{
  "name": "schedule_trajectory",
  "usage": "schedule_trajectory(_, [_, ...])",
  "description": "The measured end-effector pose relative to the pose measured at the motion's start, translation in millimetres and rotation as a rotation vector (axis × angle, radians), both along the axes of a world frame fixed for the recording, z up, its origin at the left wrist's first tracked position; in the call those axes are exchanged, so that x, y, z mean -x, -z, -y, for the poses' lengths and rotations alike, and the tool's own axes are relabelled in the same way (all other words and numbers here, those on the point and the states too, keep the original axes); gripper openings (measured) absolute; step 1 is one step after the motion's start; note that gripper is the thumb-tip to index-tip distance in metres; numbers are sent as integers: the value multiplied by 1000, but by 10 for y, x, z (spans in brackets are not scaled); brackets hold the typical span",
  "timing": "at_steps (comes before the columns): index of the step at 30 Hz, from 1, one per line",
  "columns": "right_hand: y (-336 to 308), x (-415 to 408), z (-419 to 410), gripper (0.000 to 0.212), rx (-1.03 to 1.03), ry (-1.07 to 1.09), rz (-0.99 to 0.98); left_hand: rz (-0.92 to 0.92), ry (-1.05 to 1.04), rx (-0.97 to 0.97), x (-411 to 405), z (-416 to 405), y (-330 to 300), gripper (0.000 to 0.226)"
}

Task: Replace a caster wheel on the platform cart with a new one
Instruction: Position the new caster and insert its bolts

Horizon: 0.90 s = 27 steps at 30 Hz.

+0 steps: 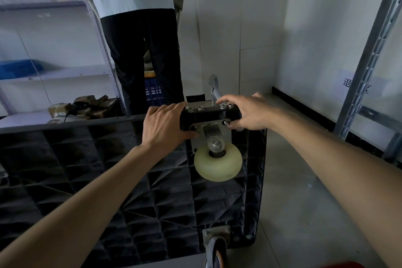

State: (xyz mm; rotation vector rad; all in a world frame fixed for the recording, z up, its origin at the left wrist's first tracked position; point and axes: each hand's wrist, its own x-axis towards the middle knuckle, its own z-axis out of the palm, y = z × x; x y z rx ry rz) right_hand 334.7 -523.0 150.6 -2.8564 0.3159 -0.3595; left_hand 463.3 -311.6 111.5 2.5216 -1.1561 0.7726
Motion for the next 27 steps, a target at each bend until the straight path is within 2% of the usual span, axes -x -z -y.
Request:
schedule_trajectory(3, [1, 14, -9, 66, -6, -2, 1, 8, 8, 25, -11, -5, -6, 78])
schedule_trajectory(9, [-21, 29, -34, 65, -4, 17, -22, 29, 37, 42, -10, -26, -21, 74])
schedule_trajectory(14, [-8, -10, -35, 68, 9, 49, -39, -53, 6, -55, -25, 21, -204, 64])
schedule_trajectory(20, [-37, 19, -83, 67, 0, 60, -46, -138, 4, -64, -49, 32, -248, 65])
schedule_trajectory(27, [-20, 9, -64, 69, 11, 54, -38, -103, 22, -19, -46, 25, -179, 76])
